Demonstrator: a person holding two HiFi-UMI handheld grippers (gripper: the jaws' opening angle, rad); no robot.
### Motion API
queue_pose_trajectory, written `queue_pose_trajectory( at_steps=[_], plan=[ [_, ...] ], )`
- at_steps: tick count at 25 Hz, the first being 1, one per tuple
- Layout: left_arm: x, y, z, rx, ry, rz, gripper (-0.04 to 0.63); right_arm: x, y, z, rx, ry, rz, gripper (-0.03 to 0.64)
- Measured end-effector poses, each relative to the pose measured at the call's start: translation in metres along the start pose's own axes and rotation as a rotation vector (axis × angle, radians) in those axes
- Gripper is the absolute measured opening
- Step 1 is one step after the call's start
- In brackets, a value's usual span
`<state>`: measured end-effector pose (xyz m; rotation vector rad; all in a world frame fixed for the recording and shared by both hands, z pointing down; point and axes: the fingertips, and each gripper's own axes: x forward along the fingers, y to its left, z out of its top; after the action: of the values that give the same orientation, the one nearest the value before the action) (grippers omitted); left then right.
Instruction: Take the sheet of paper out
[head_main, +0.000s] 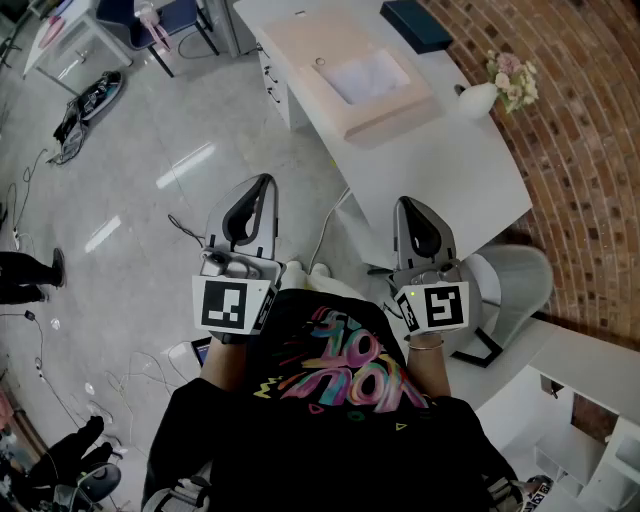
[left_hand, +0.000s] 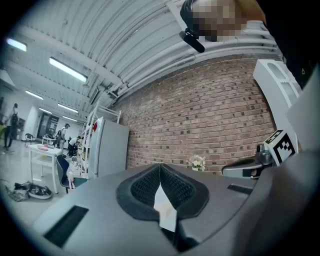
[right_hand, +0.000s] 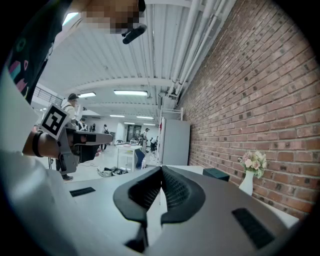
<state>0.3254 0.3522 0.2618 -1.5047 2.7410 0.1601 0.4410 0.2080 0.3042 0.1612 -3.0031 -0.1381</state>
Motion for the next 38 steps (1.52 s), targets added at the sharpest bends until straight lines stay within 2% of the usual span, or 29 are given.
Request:
queue_pose_trajectory(
  at_steps=[6,14,18,22,29,34,38],
  plan=[
    [0.000,-0.006,-0.003,0.012,0.001,0.014,0.026,0.001,-0.005,-0.003,0.000,0.000,0.006,0.020],
    [-0.005,-0.010,-0.017,0.067,0.037,0.053,0.026,0.002,-0.006,-0.007,0.015,-0.026,0.078,0.020],
    [0.003,0.000,-0.011,0.026,0.006,0.098,0.026,0.016,-0.003,-0.009,0.012,-0.016,0.116,0.020],
    [0.014,0.020,-0.024,0.038,0.040,0.112,0.026,0.043,-0.003,-0.013,0.009,-0.001,0.140,0.020],
    [0.063,0.083,-0.028,0.006,0.022,0.135,0.026,0.124,0.001,-0.016,0.007,0.019,0.158,0.020],
    [0.108,0.155,-0.025,0.023,0.049,0.111,0.026,0.205,0.006,-0.001,-0.008,0.031,0.152,0.020],
    [0.147,0.219,-0.014,0.021,0.035,0.110,0.026,0.267,0.009,0.015,-0.022,0.029,0.119,0.020]
  ],
)
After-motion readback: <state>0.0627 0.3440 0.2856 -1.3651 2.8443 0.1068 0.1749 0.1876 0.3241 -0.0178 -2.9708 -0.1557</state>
